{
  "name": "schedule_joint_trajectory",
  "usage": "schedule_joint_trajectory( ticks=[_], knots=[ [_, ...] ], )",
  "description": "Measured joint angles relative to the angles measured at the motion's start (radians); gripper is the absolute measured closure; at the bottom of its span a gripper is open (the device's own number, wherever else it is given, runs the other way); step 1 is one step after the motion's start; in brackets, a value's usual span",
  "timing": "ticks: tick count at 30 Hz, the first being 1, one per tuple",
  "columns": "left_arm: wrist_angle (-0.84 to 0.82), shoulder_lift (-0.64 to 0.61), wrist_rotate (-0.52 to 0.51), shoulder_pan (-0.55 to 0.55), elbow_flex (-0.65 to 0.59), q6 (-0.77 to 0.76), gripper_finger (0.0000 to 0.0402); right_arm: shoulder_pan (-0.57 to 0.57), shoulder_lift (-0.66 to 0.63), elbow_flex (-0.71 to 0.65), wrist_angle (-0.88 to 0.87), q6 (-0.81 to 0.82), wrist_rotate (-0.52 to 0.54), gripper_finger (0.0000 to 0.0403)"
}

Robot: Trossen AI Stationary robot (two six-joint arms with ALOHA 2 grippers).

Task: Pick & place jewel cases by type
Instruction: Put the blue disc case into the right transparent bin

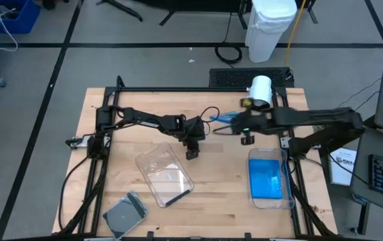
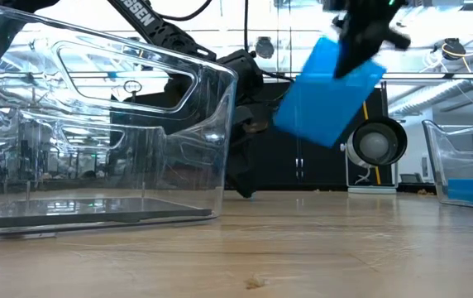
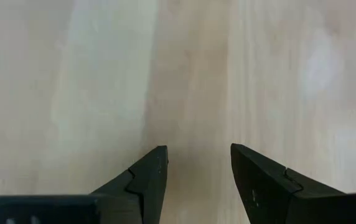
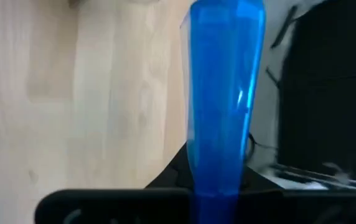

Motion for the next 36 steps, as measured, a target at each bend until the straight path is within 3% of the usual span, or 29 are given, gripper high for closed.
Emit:
schedule_joint_trajectory(
  ticks=[6,9,21,27,32,36],
  knots=[
    [0.006,-0.013,-0.034,0.000,0.003,-0.045,0.0220,0.106,-0.252,-0.014,0.016,0.232,-0.004,0.0399],
    [0.009,-0.013,-0.007,-0.005,0.003,-0.048,0.0220,0.183,-0.379,-0.061,0.109,0.305,-0.001,0.0399],
    [0.101,-0.148,0.009,-0.090,0.003,0.095,0.0220,0.427,-0.810,-0.515,0.656,0.346,-0.038,0.0399],
    [0.231,-0.307,0.010,-0.127,-0.064,0.154,0.0220,0.529,-0.870,-0.659,0.992,0.279,-0.248,0.0399],
    [0.490,-0.491,0.009,-0.138,-0.286,0.168,0.0220,0.616,-0.827,-0.630,0.974,0.280,-0.269,0.0399],
    [0.763,-0.632,-0.019,-0.123,-0.520,0.129,0.0220,0.683,-0.741,-0.507,0.855,0.283,-0.250,0.0399]
  ],
)
